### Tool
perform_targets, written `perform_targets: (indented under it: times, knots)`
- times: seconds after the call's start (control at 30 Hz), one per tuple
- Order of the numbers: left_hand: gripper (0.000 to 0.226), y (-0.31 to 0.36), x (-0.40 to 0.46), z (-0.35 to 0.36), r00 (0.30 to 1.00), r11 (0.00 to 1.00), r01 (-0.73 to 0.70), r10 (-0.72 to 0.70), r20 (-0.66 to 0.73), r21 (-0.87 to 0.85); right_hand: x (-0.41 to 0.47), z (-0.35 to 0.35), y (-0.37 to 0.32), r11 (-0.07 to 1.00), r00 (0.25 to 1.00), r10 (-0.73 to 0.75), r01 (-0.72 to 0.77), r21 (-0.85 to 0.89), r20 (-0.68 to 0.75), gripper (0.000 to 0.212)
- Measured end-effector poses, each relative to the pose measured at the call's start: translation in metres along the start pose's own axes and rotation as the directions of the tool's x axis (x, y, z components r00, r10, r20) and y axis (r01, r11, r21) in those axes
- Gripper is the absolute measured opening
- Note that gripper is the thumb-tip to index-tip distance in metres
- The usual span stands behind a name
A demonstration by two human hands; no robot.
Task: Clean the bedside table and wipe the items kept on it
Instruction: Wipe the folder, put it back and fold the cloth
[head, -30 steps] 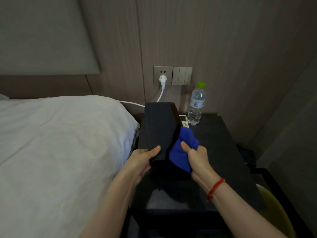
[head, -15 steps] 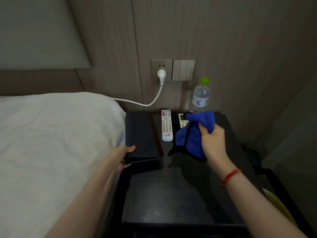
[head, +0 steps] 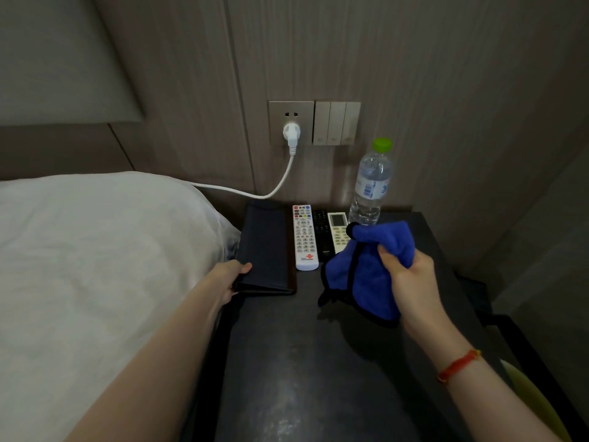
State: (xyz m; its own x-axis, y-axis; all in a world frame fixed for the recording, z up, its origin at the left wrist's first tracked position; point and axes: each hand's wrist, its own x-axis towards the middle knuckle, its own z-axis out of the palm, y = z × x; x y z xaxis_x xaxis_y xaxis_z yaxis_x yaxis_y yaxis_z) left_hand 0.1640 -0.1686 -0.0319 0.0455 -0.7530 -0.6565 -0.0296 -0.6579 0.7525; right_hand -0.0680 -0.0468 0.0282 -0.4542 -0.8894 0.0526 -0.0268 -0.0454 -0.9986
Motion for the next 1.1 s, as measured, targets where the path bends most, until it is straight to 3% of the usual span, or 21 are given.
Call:
perform_targets:
  times: [0.43, 0.63, 0.73, 0.83, 0.97, 1.1]
  knots:
    - [0.038, -0.007, 0.022, 0.002, 0.993, 0.998, -0.053, 0.054, -0.105, 0.016, -0.004, 0.001, 0.011, 0.995, 0.992, 0.096, -0.099, 0.033, 0.081, 0.017]
    - [0.042, -0.012, 0.005, 0.008, 0.982, 0.990, -0.128, 0.135, -0.130, 0.064, -0.013, 0.002, 0.011, 0.967, 0.969, 0.208, -0.224, 0.122, 0.132, 0.013]
    - [0.050, -0.013, -0.019, 0.017, 0.957, 0.933, -0.266, 0.286, -0.051, 0.241, -0.021, 0.000, 0.012, 0.895, 0.927, 0.311, -0.360, 0.264, 0.209, 0.014]
    - [0.057, -0.022, -0.053, 0.028, 0.931, 0.921, -0.363, 0.355, 0.081, 0.142, -0.031, 0.000, 0.012, 0.806, 0.884, 0.370, -0.458, 0.375, 0.285, 0.018]
    - [0.047, -0.047, -0.098, 0.035, 0.872, 0.972, -0.226, 0.230, 0.433, -0.061, -0.047, -0.003, 0.012, 0.688, 0.829, 0.421, -0.556, 0.467, 0.368, 0.029]
    - [0.048, -0.063, -0.119, 0.037, 0.847, 0.990, -0.116, 0.140, 0.513, -0.079, -0.064, -0.007, 0.011, 0.580, 0.773, 0.443, -0.633, 0.513, 0.454, 0.042]
